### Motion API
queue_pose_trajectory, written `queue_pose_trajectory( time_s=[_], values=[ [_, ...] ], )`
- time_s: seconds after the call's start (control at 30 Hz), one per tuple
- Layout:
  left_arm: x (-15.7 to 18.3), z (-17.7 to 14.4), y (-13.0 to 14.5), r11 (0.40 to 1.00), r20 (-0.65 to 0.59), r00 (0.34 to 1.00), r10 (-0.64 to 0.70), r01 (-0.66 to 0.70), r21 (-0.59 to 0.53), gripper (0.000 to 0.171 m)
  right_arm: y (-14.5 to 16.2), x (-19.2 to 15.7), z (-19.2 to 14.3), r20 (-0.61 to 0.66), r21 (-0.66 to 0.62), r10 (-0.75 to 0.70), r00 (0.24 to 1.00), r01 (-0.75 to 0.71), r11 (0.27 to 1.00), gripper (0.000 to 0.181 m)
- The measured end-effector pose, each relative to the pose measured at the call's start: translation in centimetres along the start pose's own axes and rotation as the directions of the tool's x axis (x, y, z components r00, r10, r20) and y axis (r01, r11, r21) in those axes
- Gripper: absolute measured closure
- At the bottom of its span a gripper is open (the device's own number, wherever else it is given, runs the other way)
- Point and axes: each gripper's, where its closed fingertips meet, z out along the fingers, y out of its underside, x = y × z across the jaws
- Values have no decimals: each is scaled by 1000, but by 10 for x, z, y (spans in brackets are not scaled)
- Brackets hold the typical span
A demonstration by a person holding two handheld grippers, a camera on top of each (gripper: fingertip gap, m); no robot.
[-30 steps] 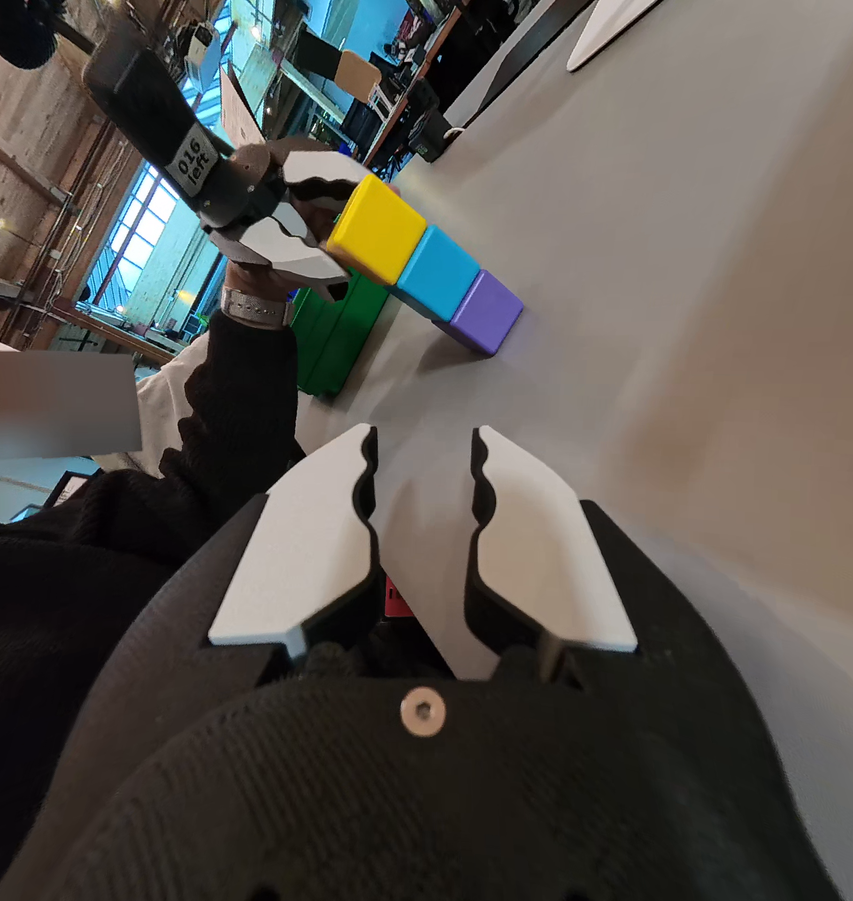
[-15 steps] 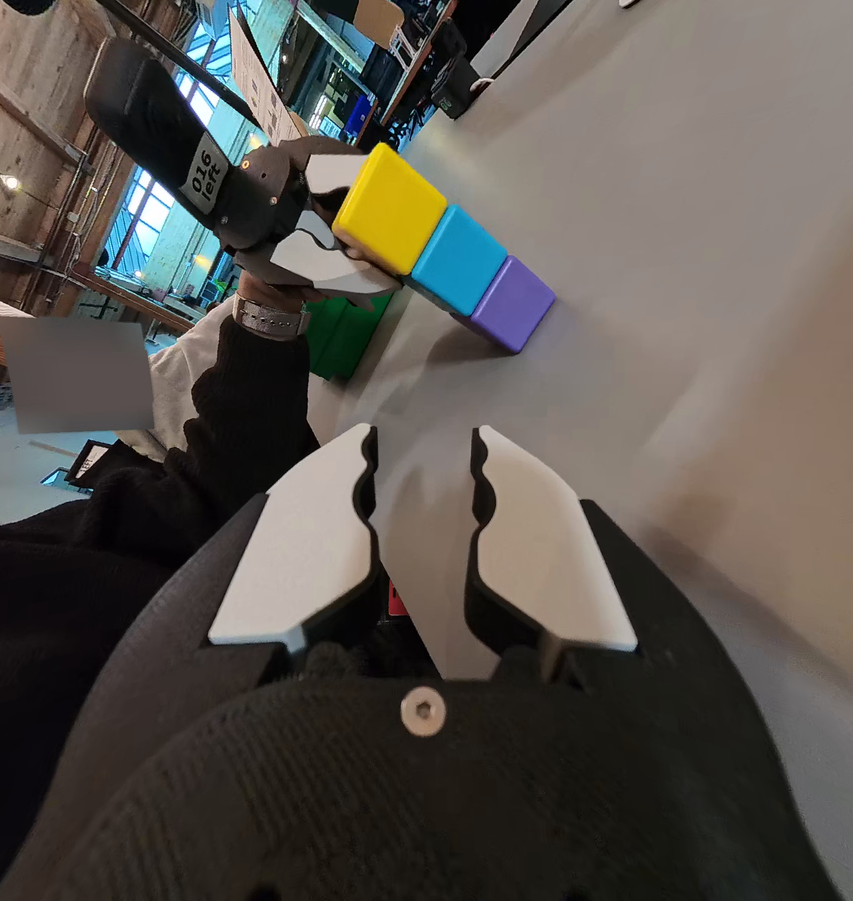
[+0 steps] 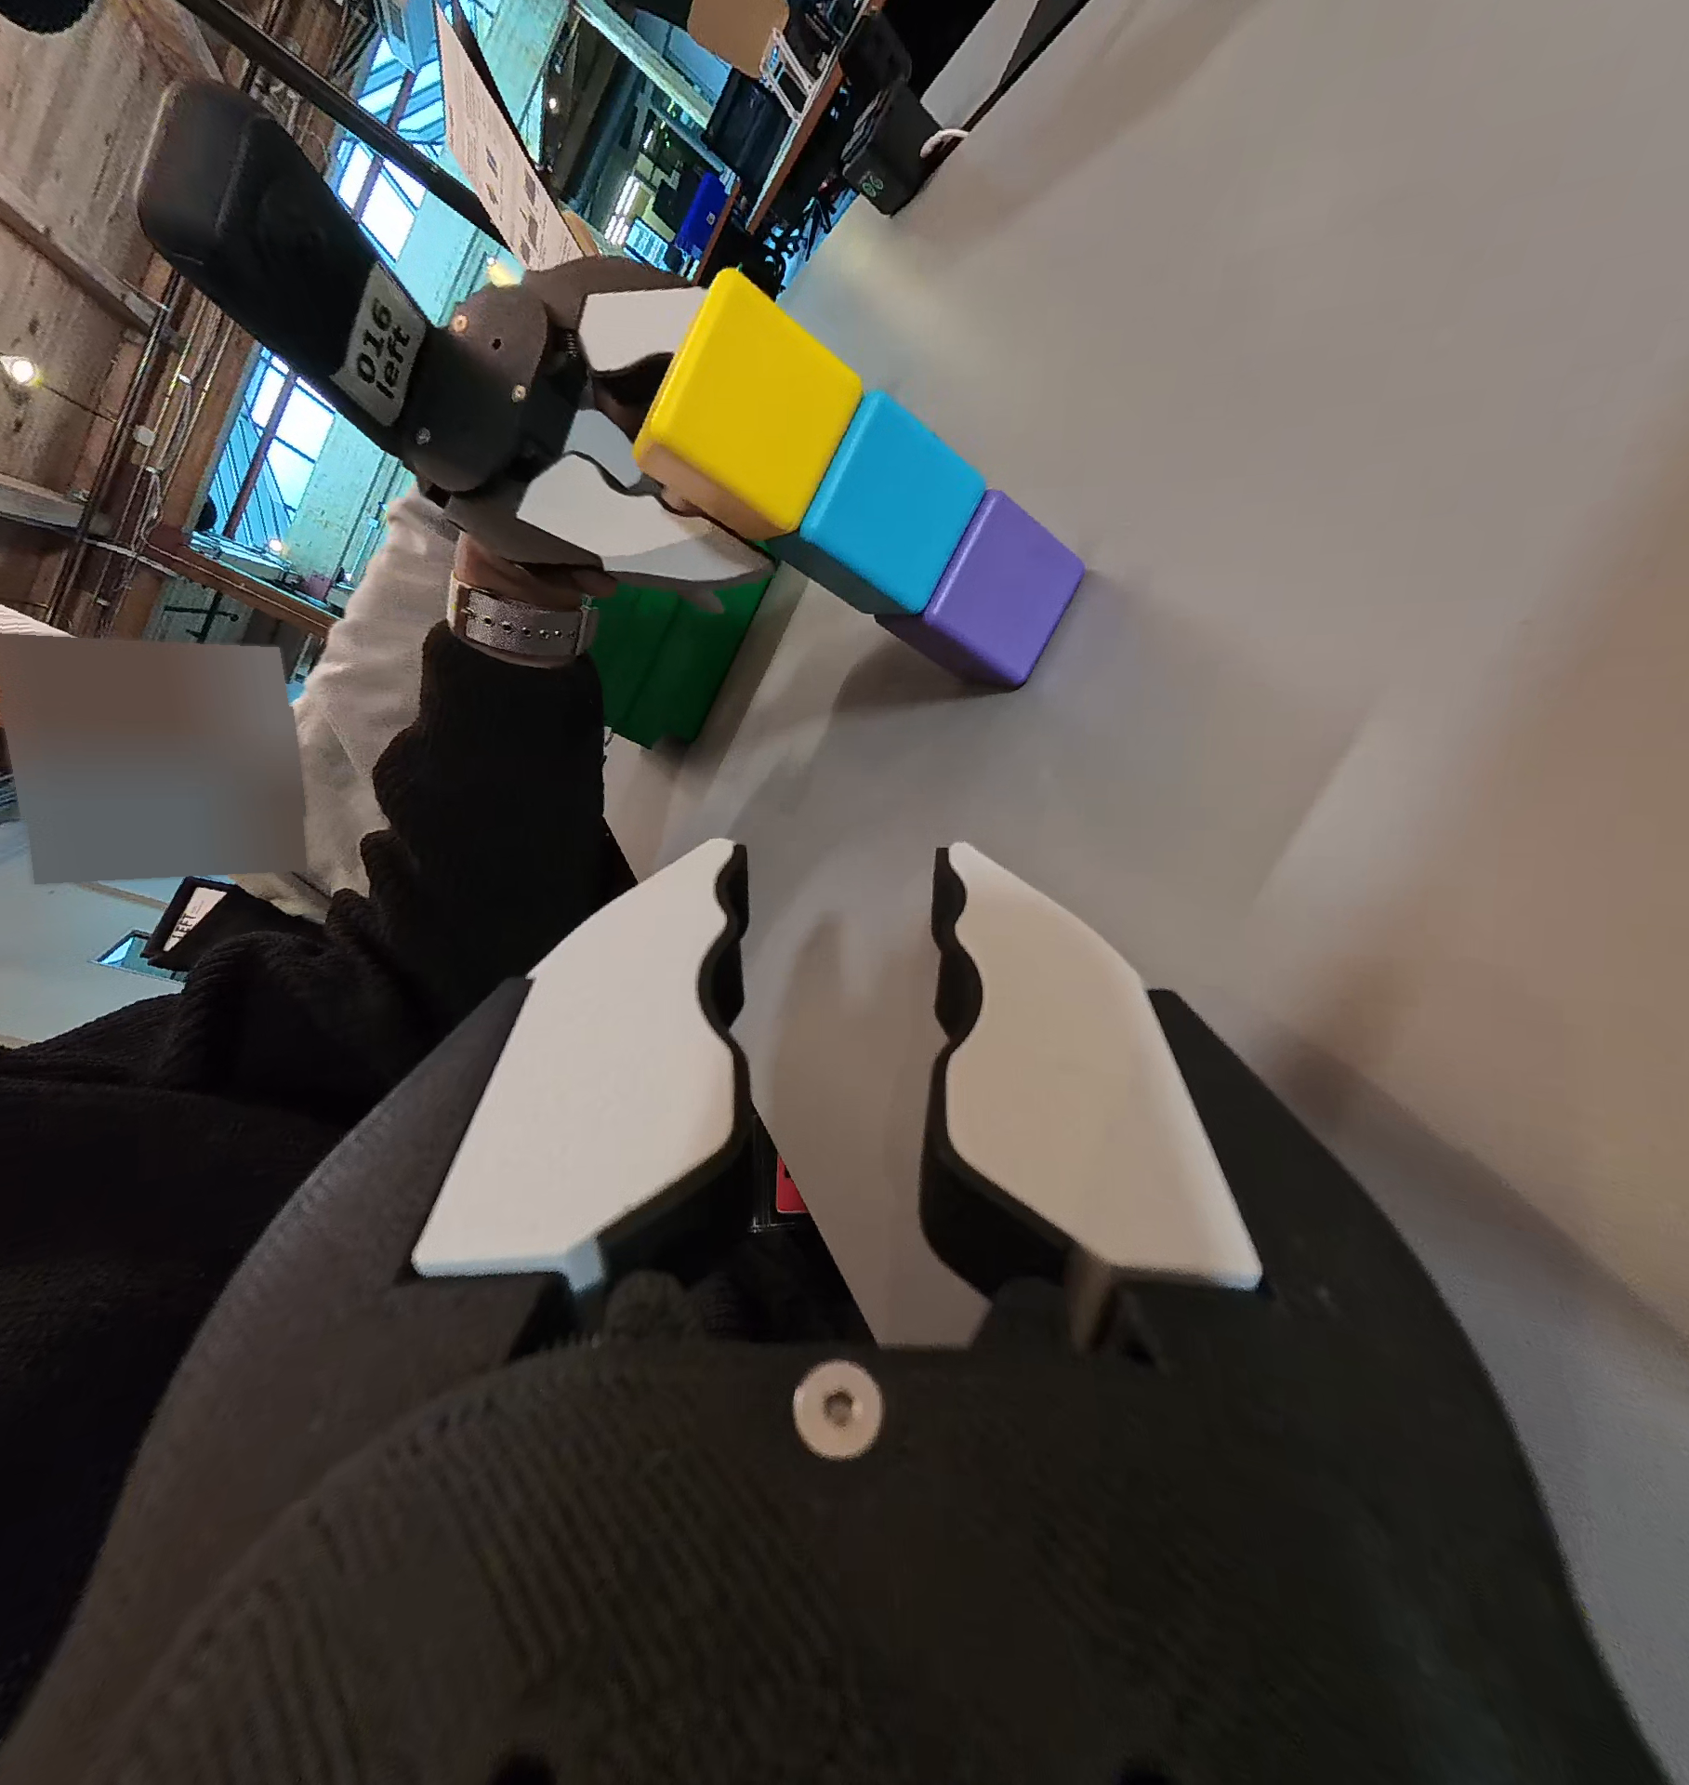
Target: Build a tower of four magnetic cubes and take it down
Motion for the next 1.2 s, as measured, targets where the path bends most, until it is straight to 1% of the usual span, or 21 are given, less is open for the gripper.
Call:
queue_pose_trajectory(
  time_s=[0.33, 0.53, 0.97, 1.1, 1.17, 1.2],
  values=[
    [3, 15, 6, 1000, -13, 1000, 17, -17, -11, 120, 1, 0, 0, 0, -5, 2, 1000, -2, 1000, 144],
    [5, 14, 8, 1000, -35, 999, 9, -10, -25, 121, 1, 1, 0, 2, -4, 8, 1000, -8, 1000, 144],
    [-4, 4, 14, 999, -13, 1000, 2, -3, -44, 121, 1, 1, -1, -3, -3, 6, 1000, -6, 1000, 144],
    [-13, -10, 22, 997, 46, 999, -9, 12, -78, 121, 1, -1, 0, 0, -4, 1, 1000, -1, 1000, 144],
    [-22, -23, 23, 998, 101, 994, -29, 35, -56, 121, 0, -1, 3, 4, -10, -5, 1000, 5, 1000, 144],
    [-29, -33, 23, 998, 146, 988, -52, 58, -36, 119, 0, -2, 5, 7, -17, -6, 1000, 6, 1000, 144]
  ],
)
